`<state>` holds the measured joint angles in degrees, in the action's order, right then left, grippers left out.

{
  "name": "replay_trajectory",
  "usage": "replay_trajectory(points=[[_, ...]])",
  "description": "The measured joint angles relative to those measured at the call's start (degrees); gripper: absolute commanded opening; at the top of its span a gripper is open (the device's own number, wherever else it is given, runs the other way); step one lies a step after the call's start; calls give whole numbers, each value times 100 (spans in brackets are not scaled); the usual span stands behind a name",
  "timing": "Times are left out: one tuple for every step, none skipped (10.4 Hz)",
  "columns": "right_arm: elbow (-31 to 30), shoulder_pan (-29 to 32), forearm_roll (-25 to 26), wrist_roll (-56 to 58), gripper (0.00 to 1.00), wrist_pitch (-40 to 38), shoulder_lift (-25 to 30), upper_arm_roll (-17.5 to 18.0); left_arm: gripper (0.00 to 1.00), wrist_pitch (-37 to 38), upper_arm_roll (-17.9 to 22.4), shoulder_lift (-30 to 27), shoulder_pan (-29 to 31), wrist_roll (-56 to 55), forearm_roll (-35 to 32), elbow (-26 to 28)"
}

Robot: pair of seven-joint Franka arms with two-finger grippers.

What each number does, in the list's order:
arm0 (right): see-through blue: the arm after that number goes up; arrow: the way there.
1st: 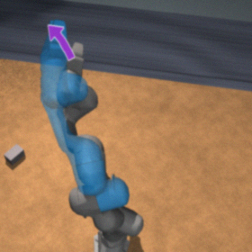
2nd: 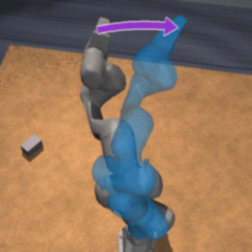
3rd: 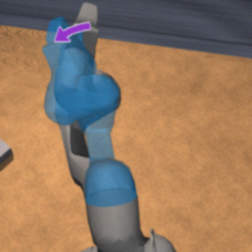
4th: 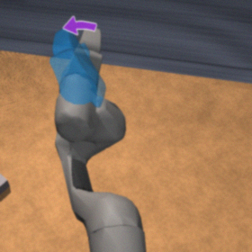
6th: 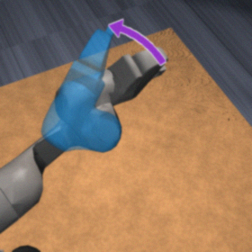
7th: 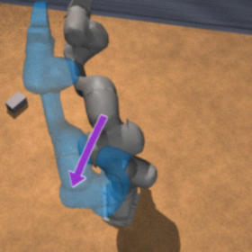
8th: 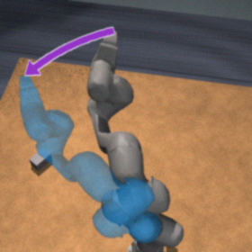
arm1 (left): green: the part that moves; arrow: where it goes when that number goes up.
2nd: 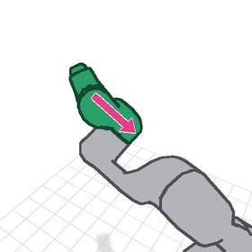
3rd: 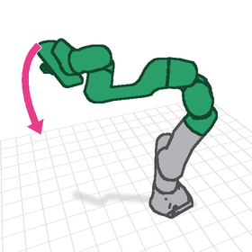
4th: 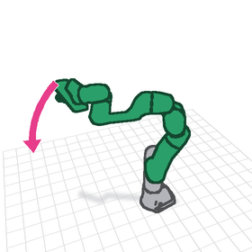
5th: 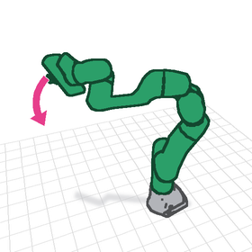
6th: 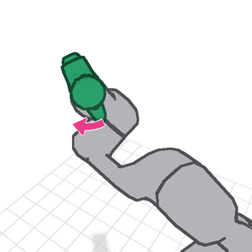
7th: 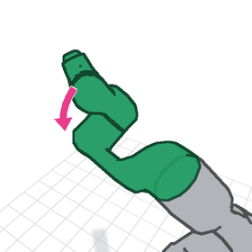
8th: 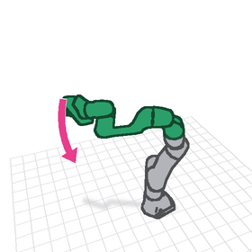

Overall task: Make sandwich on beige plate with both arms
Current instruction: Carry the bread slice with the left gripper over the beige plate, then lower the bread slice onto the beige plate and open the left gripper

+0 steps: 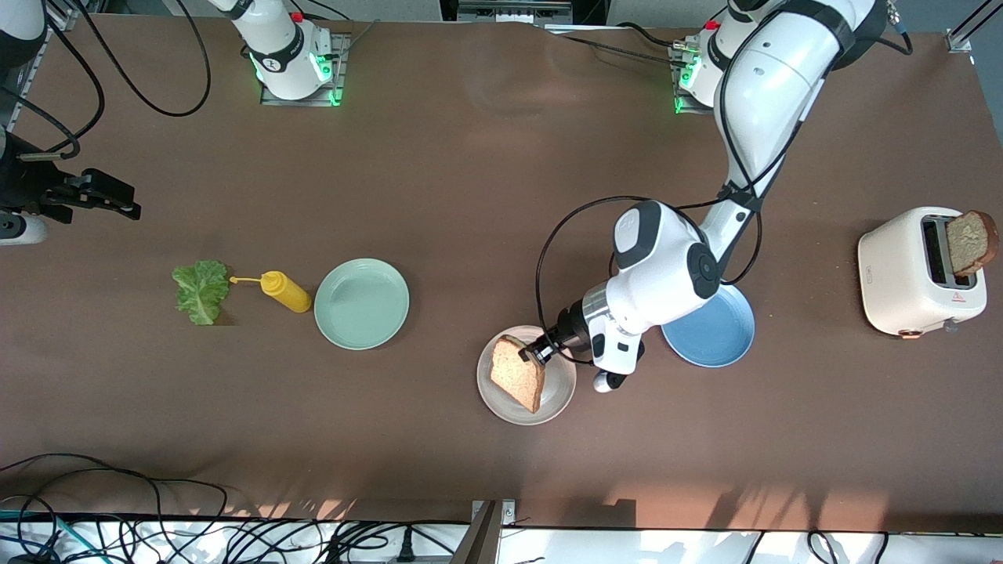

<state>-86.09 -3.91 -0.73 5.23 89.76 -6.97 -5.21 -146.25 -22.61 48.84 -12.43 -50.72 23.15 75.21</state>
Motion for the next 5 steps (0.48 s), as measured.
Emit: replay_trajectory(points=[[0, 0, 0, 0, 100, 0, 0, 0, 0, -93, 0, 60, -20, -9, 0, -5], [0, 0, 0, 0, 100, 0, 0, 0, 0, -163, 0, 80, -27, -42, 0, -6], [0, 0, 0, 0, 100, 0, 0, 0, 0, -184, 1, 79, -26, -71, 0, -15], [0, 0, 0, 0, 100, 0, 0, 0, 0, -185, 2, 80, -35, -79, 0, -18], [0, 0, 0, 0, 100, 0, 0, 0, 0, -185, 2, 90, -61, -85, 0, -18]])
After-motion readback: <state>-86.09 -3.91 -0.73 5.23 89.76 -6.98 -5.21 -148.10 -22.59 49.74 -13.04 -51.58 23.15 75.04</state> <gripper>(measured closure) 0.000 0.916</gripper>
